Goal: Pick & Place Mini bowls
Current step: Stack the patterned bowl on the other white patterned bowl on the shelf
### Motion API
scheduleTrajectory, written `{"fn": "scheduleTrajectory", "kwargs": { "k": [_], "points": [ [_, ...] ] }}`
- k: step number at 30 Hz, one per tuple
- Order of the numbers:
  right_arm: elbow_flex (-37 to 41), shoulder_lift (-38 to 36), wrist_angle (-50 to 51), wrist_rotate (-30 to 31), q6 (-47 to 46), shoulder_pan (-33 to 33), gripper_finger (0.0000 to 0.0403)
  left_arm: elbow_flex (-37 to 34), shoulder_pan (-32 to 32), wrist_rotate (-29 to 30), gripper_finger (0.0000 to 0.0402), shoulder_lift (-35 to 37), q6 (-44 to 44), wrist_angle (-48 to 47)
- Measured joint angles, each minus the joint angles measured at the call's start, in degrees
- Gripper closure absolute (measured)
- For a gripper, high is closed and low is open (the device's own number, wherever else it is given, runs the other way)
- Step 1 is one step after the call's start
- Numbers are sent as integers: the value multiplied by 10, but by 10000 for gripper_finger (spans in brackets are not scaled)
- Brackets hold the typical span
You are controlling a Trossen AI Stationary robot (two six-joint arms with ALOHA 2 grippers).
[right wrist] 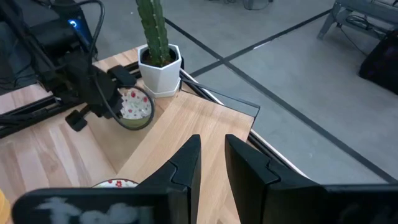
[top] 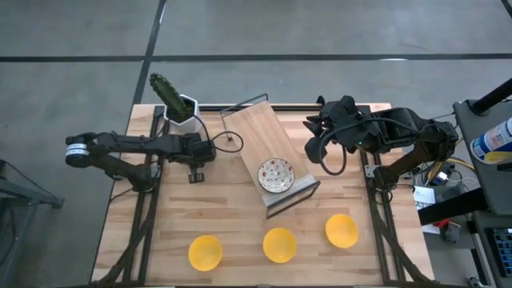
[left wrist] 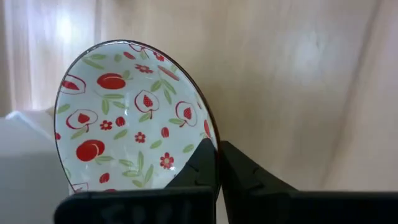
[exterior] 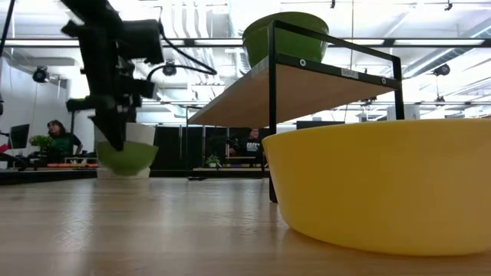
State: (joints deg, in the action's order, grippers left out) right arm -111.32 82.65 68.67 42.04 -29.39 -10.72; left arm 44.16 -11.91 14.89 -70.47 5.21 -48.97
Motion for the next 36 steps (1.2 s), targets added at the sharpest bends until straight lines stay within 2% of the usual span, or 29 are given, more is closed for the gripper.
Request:
{"fn": "scheduleTrajectory", "kwargs": {
  "k": [7, 13, 19, 28, 36],
  "points": [
    [0, -4, 1, 0, 28, 0, 335, 86, 7, -52, 400, 21, -38, -96],
    [0, -12, 1, 0, 28, 0, 335, 169, 29, -52, 400, 49, -42, -139],
    [0, -29, 23, 0, 29, 0, 335, 271, 68, -50, 401, 46, -48, -156],
    [0, -64, 26, 1, 12, 0, 335, 434, 121, -43, 401, -29, -42, -153],
    [0, -93, 32, 1, -26, 0, 335, 556, 146, -13, 401, -129, -26, -156]
  ]
}}
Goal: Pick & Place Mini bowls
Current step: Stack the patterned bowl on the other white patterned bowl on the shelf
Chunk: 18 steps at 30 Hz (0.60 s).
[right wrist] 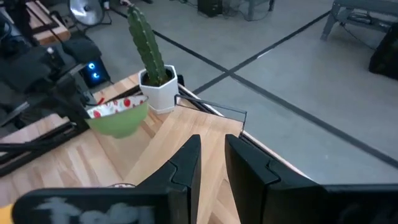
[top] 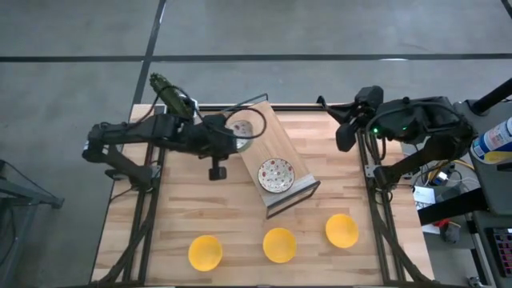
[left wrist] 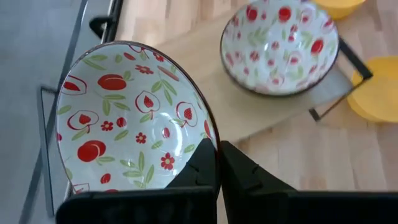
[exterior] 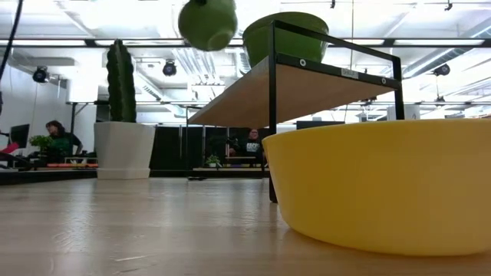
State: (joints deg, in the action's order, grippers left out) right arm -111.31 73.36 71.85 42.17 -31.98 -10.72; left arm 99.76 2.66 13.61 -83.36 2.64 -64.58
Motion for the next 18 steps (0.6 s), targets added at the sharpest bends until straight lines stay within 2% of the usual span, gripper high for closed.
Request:
{"fn": "scheduleTrajectory", "kwargs": {
  "k": [10, 18],
  "points": [
    [5, 2, 11, 0, 18, 0, 335, 116, 16, 0, 401, -110, 171, 6],
    [40, 3, 13, -1, -24, 0, 335, 162, 46, -1, 401, -163, 257, 17]
  ]
}}
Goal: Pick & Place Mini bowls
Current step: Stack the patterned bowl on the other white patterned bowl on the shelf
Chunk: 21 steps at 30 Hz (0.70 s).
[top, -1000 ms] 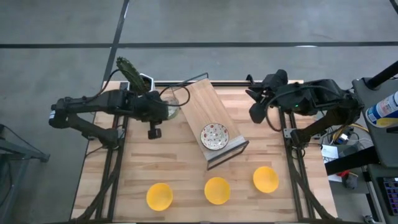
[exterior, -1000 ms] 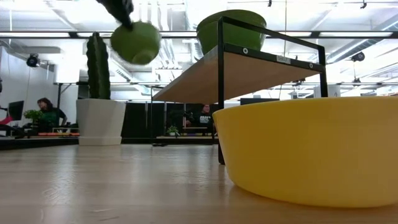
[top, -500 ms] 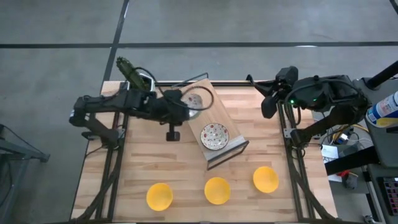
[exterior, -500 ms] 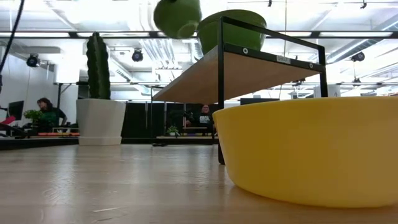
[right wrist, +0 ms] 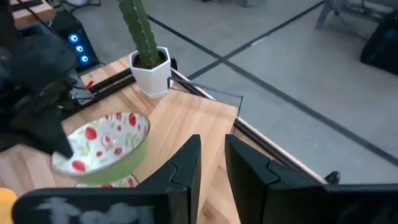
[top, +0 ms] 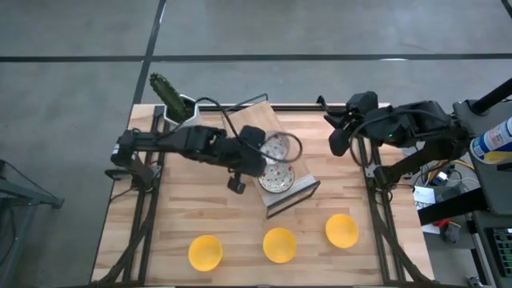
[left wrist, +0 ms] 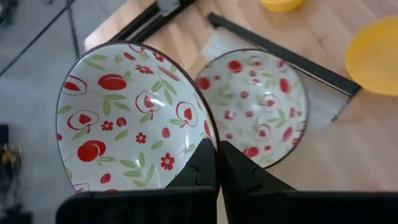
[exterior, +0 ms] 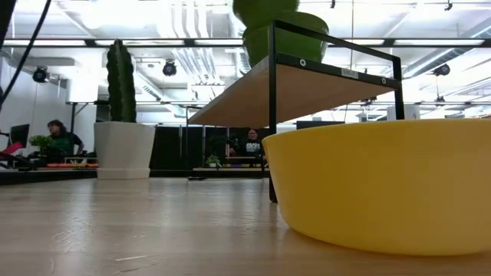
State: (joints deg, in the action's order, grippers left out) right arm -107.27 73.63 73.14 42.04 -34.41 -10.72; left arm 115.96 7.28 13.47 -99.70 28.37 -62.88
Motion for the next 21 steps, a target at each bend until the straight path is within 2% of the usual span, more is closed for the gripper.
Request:
{"fn": "scheduleTrajectory", "kwargs": {
  "k": [6, 10, 21],
  "points": [
    [41, -1, 0, 0, -47, 0, 335, 4, 35, 1, 401, -23, 31, 8],
    [57, -1, 0, 0, -57, 0, 335, 0, 49, 24, 401, -34, 39, -2],
    [49, -1, -6, 0, -54, 0, 335, -20, 52, 30, 401, -59, 45, -1]
  ]
}}
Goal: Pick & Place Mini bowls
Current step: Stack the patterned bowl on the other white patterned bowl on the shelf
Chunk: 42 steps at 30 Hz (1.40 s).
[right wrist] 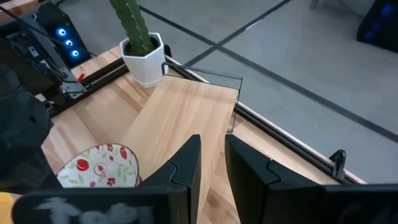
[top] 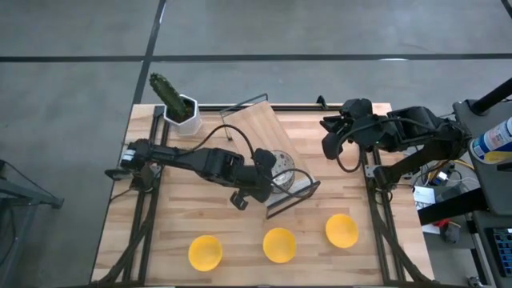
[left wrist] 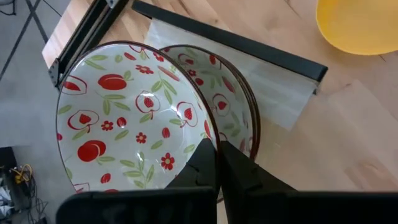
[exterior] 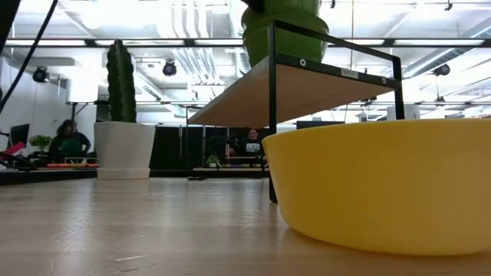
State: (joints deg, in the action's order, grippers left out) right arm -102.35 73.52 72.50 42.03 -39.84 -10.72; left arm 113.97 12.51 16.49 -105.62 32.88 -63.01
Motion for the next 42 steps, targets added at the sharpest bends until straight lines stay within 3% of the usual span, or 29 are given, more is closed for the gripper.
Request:
{"fn": "scheduleTrajectory", "kwargs": {
  "k": [24, 42],
  "points": [
    [-3, 0, 1, 1, 10, 0, 335, -35, 8, -11, 379, -5, 12, 24],
    [-3, 0, 0, 1, 8, 0, 335, -10, 11, 5, 308, 5, -5, 28]
  ]
}}
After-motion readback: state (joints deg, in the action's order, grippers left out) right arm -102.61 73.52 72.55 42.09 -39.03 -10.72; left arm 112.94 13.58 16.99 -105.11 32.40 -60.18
